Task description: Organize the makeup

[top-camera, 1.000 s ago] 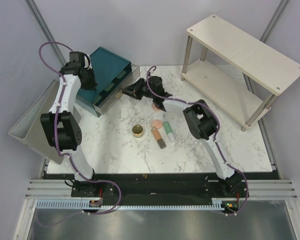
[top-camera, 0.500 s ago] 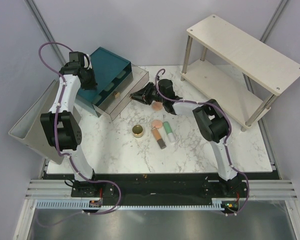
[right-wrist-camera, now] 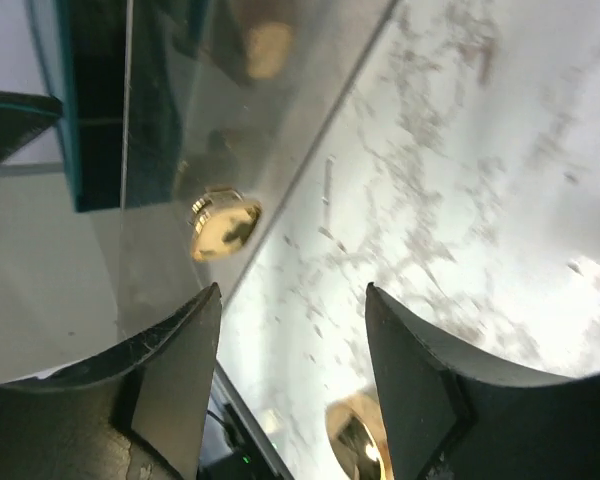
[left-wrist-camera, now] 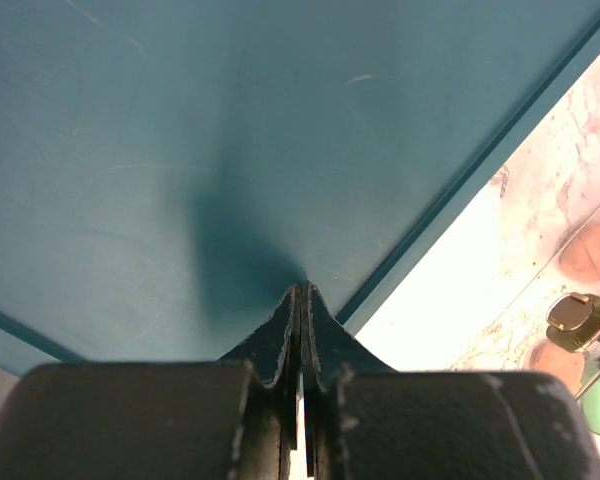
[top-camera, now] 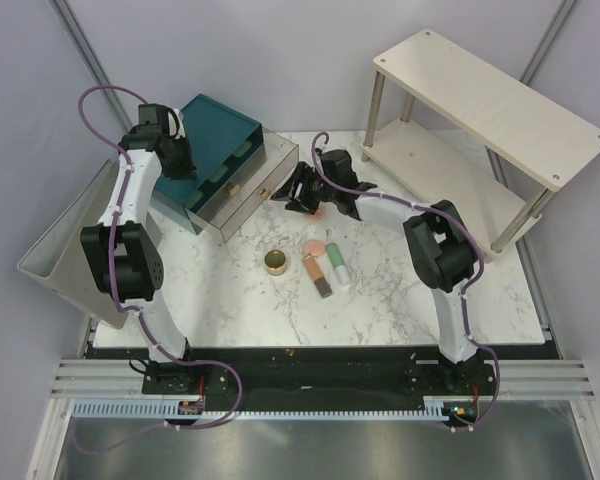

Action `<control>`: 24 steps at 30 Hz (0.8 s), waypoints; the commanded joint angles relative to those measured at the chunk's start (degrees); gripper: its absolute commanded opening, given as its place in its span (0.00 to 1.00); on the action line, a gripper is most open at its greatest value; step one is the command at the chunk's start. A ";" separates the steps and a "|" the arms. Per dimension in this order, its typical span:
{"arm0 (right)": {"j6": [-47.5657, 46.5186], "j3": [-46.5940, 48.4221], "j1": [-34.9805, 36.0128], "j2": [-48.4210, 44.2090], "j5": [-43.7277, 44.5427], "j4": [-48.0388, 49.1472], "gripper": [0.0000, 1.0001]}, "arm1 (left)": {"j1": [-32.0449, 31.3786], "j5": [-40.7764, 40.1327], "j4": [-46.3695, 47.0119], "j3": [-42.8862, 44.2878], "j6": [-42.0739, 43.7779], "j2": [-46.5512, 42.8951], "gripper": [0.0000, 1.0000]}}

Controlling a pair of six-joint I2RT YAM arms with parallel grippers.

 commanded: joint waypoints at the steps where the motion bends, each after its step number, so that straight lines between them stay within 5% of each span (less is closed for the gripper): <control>1: -17.41 4.40 -1.56 -7.67 5.64 -23.13 0.67 | 0.07 2.59 -4.34 -3.13 -0.61 1.42 0.04; 8: -37.48 6.78 -1.21 -10.50 20.58 -51.08 0.68 | 0.07 3.03 -4.34 -4.54 -0.43 1.68 0.04; 13: -41.18 -1.20 -0.86 -12.78 27.43 -53.22 0.69 | 0.07 3.21 -4.26 -4.46 0.01 2.12 0.05; 24: -41.01 -5.87 1.08 -13.22 26.31 -52.78 0.68 | 0.07 4.26 -4.34 -5.77 0.01 2.21 0.05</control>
